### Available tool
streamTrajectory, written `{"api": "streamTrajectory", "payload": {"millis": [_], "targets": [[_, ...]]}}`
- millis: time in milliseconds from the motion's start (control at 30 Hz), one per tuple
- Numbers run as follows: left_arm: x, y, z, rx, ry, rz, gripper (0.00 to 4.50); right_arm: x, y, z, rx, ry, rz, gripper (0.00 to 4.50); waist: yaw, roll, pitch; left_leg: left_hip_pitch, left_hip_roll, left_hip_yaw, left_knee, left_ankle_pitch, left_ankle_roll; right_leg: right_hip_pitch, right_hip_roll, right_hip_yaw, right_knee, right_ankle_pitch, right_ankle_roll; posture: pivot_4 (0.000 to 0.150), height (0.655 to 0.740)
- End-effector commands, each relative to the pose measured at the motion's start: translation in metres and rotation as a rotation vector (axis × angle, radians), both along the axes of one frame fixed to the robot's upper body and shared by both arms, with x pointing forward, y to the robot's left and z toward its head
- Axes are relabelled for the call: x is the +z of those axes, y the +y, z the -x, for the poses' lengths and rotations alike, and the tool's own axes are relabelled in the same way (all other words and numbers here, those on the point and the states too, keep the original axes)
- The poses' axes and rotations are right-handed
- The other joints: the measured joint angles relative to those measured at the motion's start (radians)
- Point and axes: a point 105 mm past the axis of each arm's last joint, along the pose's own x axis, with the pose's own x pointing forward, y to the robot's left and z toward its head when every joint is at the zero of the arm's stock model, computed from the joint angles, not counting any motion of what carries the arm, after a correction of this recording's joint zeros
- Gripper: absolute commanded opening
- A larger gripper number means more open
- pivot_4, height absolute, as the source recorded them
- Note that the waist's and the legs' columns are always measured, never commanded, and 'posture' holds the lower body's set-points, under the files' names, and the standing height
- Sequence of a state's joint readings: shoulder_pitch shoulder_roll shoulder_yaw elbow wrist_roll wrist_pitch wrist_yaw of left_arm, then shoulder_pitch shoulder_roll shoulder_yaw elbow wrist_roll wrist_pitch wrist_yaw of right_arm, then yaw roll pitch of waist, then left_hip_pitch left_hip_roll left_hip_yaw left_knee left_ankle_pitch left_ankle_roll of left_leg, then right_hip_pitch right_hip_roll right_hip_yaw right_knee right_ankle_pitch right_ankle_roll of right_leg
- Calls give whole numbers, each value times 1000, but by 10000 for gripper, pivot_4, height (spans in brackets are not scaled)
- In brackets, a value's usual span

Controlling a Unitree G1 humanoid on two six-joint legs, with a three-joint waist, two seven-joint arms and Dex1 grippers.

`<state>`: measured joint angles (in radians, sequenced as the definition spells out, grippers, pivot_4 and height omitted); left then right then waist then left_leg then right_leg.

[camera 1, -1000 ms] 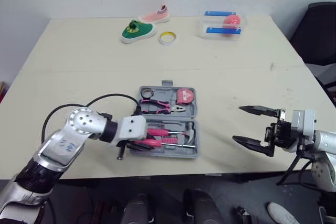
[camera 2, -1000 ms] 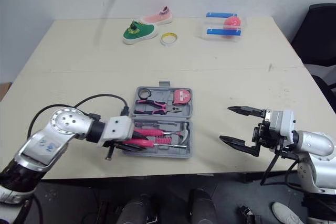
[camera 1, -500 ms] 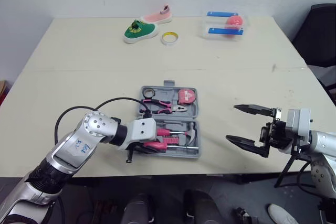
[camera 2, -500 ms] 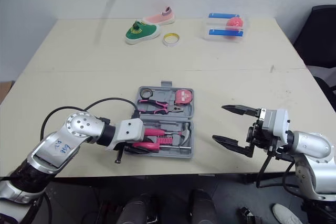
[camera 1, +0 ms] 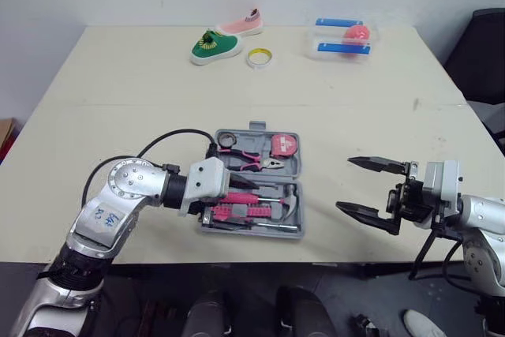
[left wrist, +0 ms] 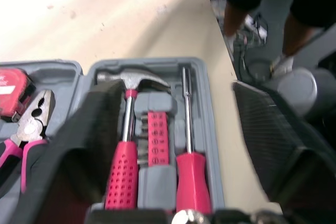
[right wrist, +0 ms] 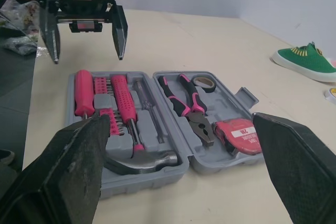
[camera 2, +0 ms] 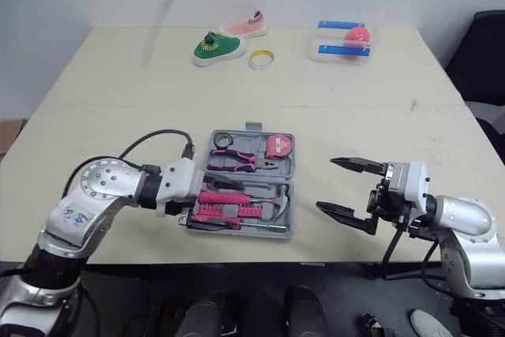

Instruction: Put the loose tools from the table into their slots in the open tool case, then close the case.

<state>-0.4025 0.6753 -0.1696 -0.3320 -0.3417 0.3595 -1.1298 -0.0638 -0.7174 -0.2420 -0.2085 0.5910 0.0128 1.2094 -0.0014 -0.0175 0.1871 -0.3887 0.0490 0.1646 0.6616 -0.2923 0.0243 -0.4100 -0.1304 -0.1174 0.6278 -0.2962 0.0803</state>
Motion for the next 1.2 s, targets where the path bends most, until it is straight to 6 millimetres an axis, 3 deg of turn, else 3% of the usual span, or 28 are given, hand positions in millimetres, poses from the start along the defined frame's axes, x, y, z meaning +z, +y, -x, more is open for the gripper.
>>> {"api": "streamTrajectory", "payload": {"millis": [33, 133, 500, 767, 1000, 1067, 1133, 1200], "targets": [[-12, 1, -4, 19, -23, -17, 14812, -2, -6, 2, -22, -19, -7, 45000, 0, 0, 0, 0, 0, 0, 0, 0, 0, 0, 0, 0, 0, 0, 0, 1500, 7400], [-22, -1, -2, 13, -4, -18, 630, -6, -10, 3, -36, -15, -7, 45000, 0, 0, 0, 0, 0, 0, 0, 0, 1, 0, 0, 0, 0, 0, 0, 1500, 7400], [-52, 12, -2, 81, 51, -76, 630, -22, -26, 9, -48, 5, -1, 45000, 0, 0, 0, 0, 0, 0, 0, -1, 2, 0, -2, 0, 0, 0, 1, 1500, 7400], [-93, 23, 2, 139, 142, -183, 630, -32, -32, 10, -50, 15, -4, 45000, 0, 2, -1, 3, 0, 0, 0, -1, 2, 3, -4, 0, 0, 1, 1, 1500, 7400], [-120, 21, 8, 198, 272, -254, 630, -36, -34, 9, -57, 14, -6, 45000, 4, 15, -11, 5, 0, -1, 0, -3, 2, 6, -5, 0, -1, 1, 1, 1500, 7400], [-128, 22, 11, 213, 306, -282, 630, -37, -34, 9, -60, 14, -10, 45000, 5, 16, -12, 12, 0, -2, 0, -6, 5, 14, -4, 0, -3, 1, 1, 1500, 7400], [-129, 21, 10, 220, 296, -277, 630, -38, -32, 9, -60, 19, -16, 45000, 5, 19, -18, 20, 2, -2, -1, -14, 2, 22, -4, 0, -6, 0, 1, 1500, 7400], [-110, 16, 1, 220, 234, -162, 630, -38, -29, 7, -70, 43, -29, 45000, 5, 21, -20, 22, 2, -2, -2, -14, 3, 24, -4, 0, -8, 0, 1, 1500, 7400]]}}
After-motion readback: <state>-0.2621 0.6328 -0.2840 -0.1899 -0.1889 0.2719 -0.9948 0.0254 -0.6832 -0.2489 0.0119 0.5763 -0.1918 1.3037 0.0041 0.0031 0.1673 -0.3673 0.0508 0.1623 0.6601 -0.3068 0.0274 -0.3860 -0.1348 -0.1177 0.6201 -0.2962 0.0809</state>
